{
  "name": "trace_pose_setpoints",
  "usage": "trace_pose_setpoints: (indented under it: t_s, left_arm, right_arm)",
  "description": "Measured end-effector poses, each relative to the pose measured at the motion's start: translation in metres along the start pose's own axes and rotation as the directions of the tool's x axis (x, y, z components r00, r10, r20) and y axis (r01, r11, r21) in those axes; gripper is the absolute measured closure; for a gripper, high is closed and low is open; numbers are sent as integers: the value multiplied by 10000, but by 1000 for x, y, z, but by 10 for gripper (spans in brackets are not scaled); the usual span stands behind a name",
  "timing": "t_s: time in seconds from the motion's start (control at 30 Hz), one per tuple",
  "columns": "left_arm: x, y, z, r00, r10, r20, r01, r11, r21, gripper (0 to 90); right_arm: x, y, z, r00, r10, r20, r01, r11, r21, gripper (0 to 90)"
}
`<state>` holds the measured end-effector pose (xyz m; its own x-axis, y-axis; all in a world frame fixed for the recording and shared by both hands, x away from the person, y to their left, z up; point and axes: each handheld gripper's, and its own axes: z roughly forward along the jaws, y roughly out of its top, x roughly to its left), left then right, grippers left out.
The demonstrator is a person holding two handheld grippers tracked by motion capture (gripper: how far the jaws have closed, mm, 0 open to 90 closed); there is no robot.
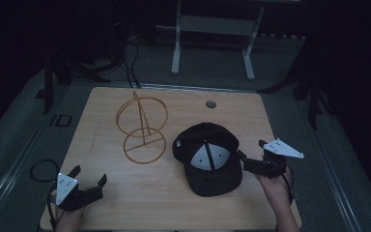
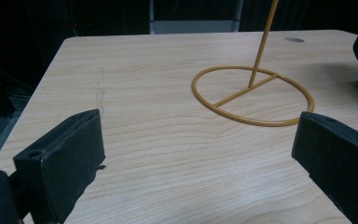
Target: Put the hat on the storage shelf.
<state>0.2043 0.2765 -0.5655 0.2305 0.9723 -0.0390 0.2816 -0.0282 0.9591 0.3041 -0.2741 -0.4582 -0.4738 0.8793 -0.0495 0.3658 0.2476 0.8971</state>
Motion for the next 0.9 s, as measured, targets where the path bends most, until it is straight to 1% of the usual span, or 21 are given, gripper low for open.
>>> trace_pose_setpoints:
  t_s: [0.07, 0.1, 0.17, 0.2, 0.23, 0.27, 0.3, 0.37, 0.4, 0.43, 0.47, 0.53, 0.57, 0.6, 0.67, 0.73, 0.77, 0.8, 0.83, 0.87, 0.9]
  left_arm:
    - [0, 0, 0, 10000, 0, 36, 0, 10000, 6, 27]
    - [0, 0, 0, 10000, 25, 34, -25, 10000, 5, 27]
    - [0, 0, 0, 9999, 11, 103, -12, 10000, 50, 27]
    - [-1, 0, 0, 9995, -148, 278, 144, 9998, 133, 26]
    - [-1, 0, 0, 9995, -148, 278, 144, 9998, 133, 26]
    - [-2, 0, 0, 9990, -174, 406, 169, 9998, 119, 27]
    - [-3, 1, 0, 9987, -92, 495, 82, 9998, 204, 26]
    - [-6, 2, 1, 9987, 147, 492, -162, 9994, 301, 26]
    - [-8, 2, 0, 9982, 216, 557, -236, 9991, 349, 25]
    - [-9, 2, 1, 9980, 225, 598, -248, 9990, 372, 25]
    - [-10, 3, 0, 9975, 193, 680, -222, 9989, 416, 23]
    - [-11, 4, 0, 9971, 106, 759, -141, 9988, 462, 22]
    - [-12, 5, -1, 9971, 86, 760, -124, 9987, 492, 17]
    - [-12, 7, -2, 9967, -96, 810, 37, 9973, 736, 16]
    - [-12, 8, -3, 9958, -103, 904, 28, 9966, 824, 15]
    - [-13, 9, -5, 9961, -63, 877, -14, 9962, 866, 5]
    - [-13, 10, -6, 9961, -44, 878, -37, 9958, 919, 5]
    - [-14, 11, -6, 9969, -44, 783, -28, 9958, 915, 5]
    - [-14, 11, -6, 9968, -85, 800, 10, 9957, 924, 5]
    - [-14, 12, -7, 9964, -130, 841, 51, 9956, 937, 5]
    - [-15, 11, -7, 9953, -186, 954, 95, 9954, 953, 5]
  right_arm:
    - [5, 5, 8, 9997, -194, -126, 195, 9998, 80, 121]
    - [8, 9, 14, 9988, -271, -411, 277, 9995, 125, 132]
    - [9, 11, 17, 9987, -317, -395, 325, 9993, 196, 136]
    - [9, 15, 25, 9977, -479, -487, 498, 9980, 379, 157]
    - [9, 15, 25, 9977, -479, -487, 498, 9980, 379, 157]
    - [9, 18, 32, 9968, -608, -528, 635, 9967, 510, 253]
    - [10, 19, 36, 9959, -734, -523, 764, 9954, 583, 255]
    - [11, 20, 40, 9957, -816, -432, 843, 9943, 647, 268]
    - [12, 22, 49, 9944, -874, -595, 923, 9920, 859, 310]
    - [12, 22, 49, 9944, -874, -595, 923, 9920, 859, 310]
    - [14, 23, 58, 9939, -906, -636, 971, 9895, 1071, 355]
    - [15, 24, 61, 9934, -956, -628, 1023, 9882, 1139, 361]
    - [17, 25, 68, 9922, -1093, -596, 1162, 9850, 1279, 414]
    - [18, 26, 71, 9918, -1160, -535, 1224, 9827, 1387, 426]
    - [19, 26, 74, 9914, -1182, -558, 1252, 9813, 1463, 447]
    - [20, 26, 80, 9892, -1349, -574, 1428, 9753, 1686, 459]
    - [23, 26, 85, 9857, -1543, -677, 1645, 9681, 1889, 529]
    - [23, 26, 85, 9857, -1543, -677, 1645, 9681, 1889, 529]
    - [24, 26, 88, 9848, -1652, -533, 1727, 9632, 2058, 618]
    - [24, 26, 88, 9848, -1652, -533, 1727, 9632, 2058, 618]
    - [25, 27, 90, 9812, -1927, -128, 1907, 9560, 2230, 809]
